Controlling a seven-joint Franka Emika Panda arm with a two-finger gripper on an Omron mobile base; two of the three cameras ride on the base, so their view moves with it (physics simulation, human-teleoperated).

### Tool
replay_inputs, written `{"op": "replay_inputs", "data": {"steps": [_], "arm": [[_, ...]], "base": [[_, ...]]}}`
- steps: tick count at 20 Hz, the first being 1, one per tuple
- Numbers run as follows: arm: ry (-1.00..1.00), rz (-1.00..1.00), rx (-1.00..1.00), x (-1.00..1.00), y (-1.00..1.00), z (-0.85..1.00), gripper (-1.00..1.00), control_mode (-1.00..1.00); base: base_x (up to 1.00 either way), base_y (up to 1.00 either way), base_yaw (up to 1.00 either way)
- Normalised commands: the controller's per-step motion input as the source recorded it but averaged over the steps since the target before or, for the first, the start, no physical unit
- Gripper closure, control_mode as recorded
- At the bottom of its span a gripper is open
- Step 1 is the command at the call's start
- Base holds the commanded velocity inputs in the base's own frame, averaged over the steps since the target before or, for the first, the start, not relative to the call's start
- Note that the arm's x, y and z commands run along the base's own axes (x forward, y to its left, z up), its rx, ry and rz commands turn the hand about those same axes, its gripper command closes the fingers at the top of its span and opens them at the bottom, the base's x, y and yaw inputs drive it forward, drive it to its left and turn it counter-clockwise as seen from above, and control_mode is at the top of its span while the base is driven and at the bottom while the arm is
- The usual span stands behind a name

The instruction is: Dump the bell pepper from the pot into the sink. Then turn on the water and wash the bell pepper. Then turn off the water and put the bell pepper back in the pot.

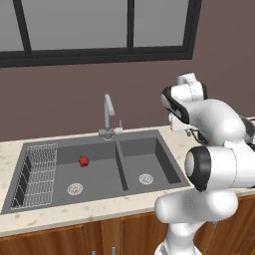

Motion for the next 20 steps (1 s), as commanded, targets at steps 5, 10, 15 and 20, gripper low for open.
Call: {"op": "replay_inputs", "data": {"steps": [5, 10, 15, 20], "arm": [[0.00, 0.03, 0.01, 0.16, -0.48, -0.61, 1.00, -1.00], [-0.10, 0.06, 0.04, 0.12, -0.18, -0.37, 1.00, -1.00], [-0.09, 0.06, 0.04, 0.26, -0.01, -0.35, 1.00, -1.00], [-0.14, 0.04, 0.01, 0.19, -0.02, -0.45, 1.00, -1.00]], "base": [[0.00, 0.00, 0.00], [0.00, 0.00, 0.00], [0.00, 0.00, 0.00], [0.00, 0.00, 0.00]]}}
